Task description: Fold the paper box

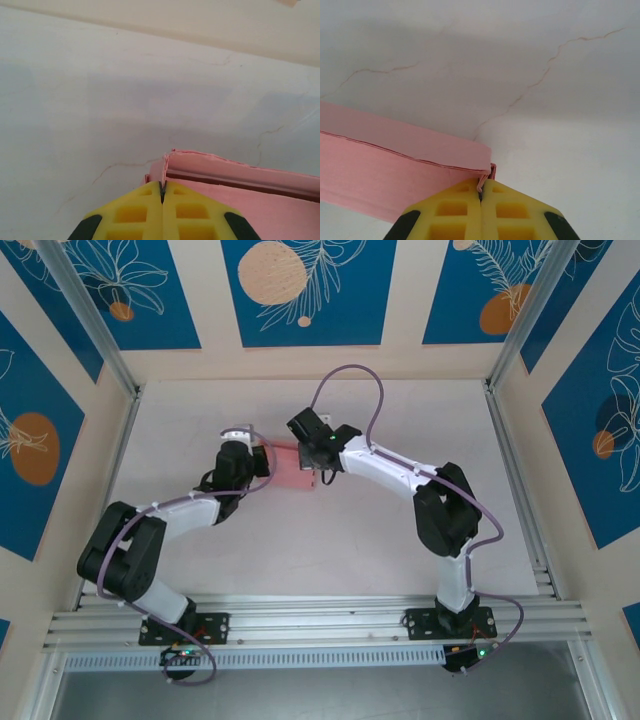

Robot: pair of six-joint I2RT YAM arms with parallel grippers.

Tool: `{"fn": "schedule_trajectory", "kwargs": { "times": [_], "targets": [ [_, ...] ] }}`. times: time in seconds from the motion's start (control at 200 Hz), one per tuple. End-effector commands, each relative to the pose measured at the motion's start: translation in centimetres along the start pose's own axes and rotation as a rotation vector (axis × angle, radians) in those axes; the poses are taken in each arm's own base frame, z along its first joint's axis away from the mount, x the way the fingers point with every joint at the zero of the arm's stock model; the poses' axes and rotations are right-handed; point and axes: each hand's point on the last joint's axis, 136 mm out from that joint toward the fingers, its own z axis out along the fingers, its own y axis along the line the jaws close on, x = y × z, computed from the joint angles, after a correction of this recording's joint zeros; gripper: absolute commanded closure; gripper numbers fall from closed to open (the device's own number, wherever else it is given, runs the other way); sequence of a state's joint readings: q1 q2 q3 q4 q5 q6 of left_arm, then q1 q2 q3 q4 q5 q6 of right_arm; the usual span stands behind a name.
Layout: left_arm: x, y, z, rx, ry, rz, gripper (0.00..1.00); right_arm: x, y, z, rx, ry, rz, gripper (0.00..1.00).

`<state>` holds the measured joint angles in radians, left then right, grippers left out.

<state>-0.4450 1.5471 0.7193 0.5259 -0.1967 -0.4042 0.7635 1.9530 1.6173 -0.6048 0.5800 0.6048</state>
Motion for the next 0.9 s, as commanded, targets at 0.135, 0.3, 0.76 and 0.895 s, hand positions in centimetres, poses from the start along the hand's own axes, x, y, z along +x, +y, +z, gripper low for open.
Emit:
{"fn": "schedule_trajectory", "kwargs": {
  "times": [0.135, 0.3, 0.76, 0.895],
  "targets": [
    [-1.2, -3.1, -0.5, 0.125, -0.123, 0.049, 1.0, -0.8, 1.2, -1.7, -0.047, -0.125, -0.007, 0.96],
    [1.0, -2.4, -1.3, 0.129, -0.121, 0.102, 1.0, 0.0, 1.4, -2.1, -0.023, -0.182, -0.023, 0.96],
    [5.3, -0.9, -2.2, 0.134, -0.049, 0.154, 1.0, 2.7, 1.2, -2.0, -0.008, -0.213, -0.028, 0.96],
    [5.9, -0.5, -2.1, 0.115, -0.03, 0.157, 1.0, 3.7, 0.7, -1.4, 0.008, -0.192, -0.029, 0.94]
  ]
}}
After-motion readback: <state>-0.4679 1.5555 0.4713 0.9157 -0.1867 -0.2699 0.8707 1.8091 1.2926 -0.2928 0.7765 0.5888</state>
